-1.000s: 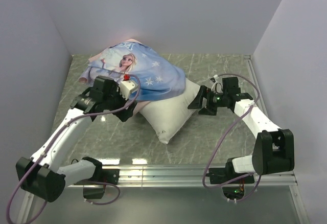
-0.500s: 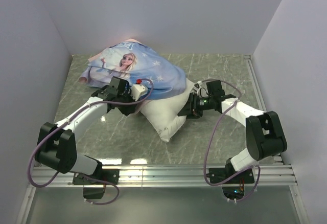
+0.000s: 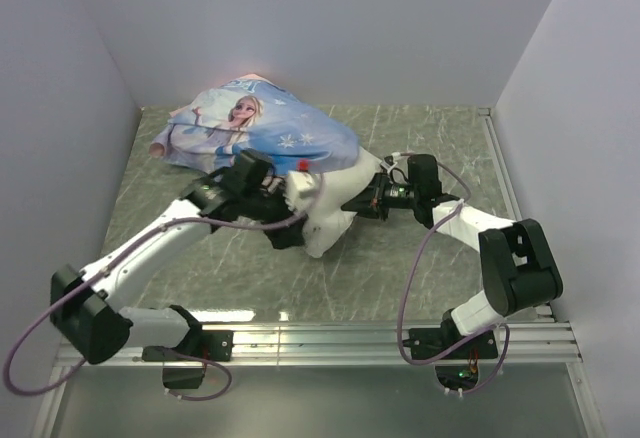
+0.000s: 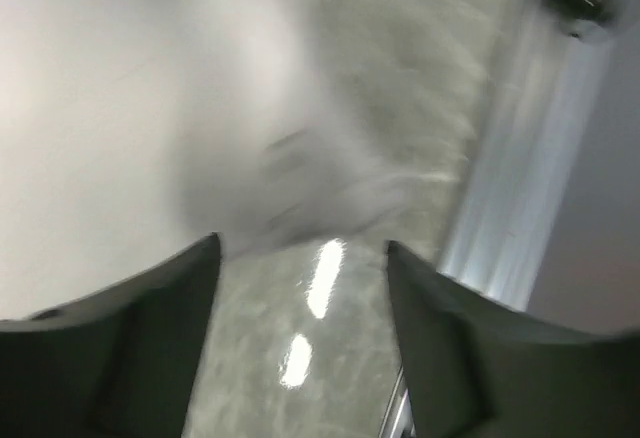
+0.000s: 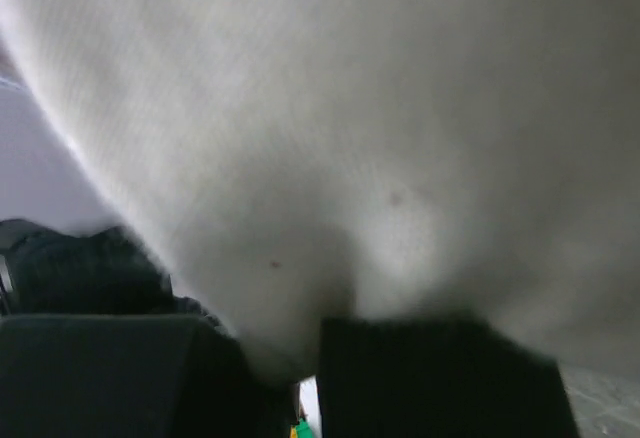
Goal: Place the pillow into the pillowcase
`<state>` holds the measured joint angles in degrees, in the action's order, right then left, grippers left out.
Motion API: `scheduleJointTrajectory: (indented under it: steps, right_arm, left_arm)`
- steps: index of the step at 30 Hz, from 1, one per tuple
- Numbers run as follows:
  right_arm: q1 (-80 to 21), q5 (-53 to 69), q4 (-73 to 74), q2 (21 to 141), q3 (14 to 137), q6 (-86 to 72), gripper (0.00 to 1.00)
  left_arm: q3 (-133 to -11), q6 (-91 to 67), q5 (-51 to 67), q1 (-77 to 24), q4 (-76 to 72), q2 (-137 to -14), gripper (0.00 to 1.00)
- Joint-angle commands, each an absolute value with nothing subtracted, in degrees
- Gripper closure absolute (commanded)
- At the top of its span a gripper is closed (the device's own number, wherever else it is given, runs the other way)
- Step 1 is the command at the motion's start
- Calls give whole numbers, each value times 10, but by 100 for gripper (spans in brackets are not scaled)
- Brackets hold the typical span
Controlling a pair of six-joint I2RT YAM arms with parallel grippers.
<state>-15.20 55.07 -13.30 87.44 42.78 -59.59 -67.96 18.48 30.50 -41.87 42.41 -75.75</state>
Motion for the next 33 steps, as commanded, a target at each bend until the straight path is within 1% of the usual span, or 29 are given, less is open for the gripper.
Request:
scheduleJointTrajectory:
  steps: [1,2,3,6,10,18,22,23,24,25,26,27,28,29,32,33]
  right_arm:
    - [-146,550,-177,839,449,-621,100]
    - [-145,553,-171,835,447,-617,100]
    - [-145,553,-162,833,445,-614,100]
    - [-145,554,-130,828,446,-584,100]
    - [-144,558,-121,828,449,-573,100]
    - [-146,570,-118,831,457,-570,100]
    - [-146,572,-106,836,461,-561,100]
    - [-146,573,-107,839,461,-562,100]
    - [-146,574,-116,839,459,-565,100]
    - [-147,574,-119,842,458,-570,100]
    - [-147,575,-123,845,458,-573,100]
    - [-148,574,-128,847,458,-577,100]
    - [-149,573,-134,849,457,-579,100]
    - [-150,573,-140,851,456,-584,100]
    - [-158,570,-170,861,451,-606,100]
    - [-162,570,-193,865,449,-625,100]
  left_arm:
    - [-641,108,228,-304,367,-687,23]
    - [-637,115,220,-278,368,-679,14]
    - [-631,136,196,-236,367,-666,1]
    - [-621,194,150,-183,353,-665,1]
    - [-615,248,133,-160,333,-717,1]
    - [-616,267,164,-156,252,-803,1]
    - [-633,277,197,-156,247,-824,1]
    - [-636,283,223,-156,251,-824,5]
    - [-647,293,242,-156,258,-828,13]
    - [-655,297,259,-156,279,-831,26]
    - [-663,300,278,-156,294,-833,42]
    - [-678,293,313,-160,304,-832,69]
    - [-686,293,332,-164,315,-831,80]
    - [-697,295,352,-171,356,-825,98]
    - [-736,301,412,-234,425,-812,100]
    - [-759,300,426,-278,442,-809,100]
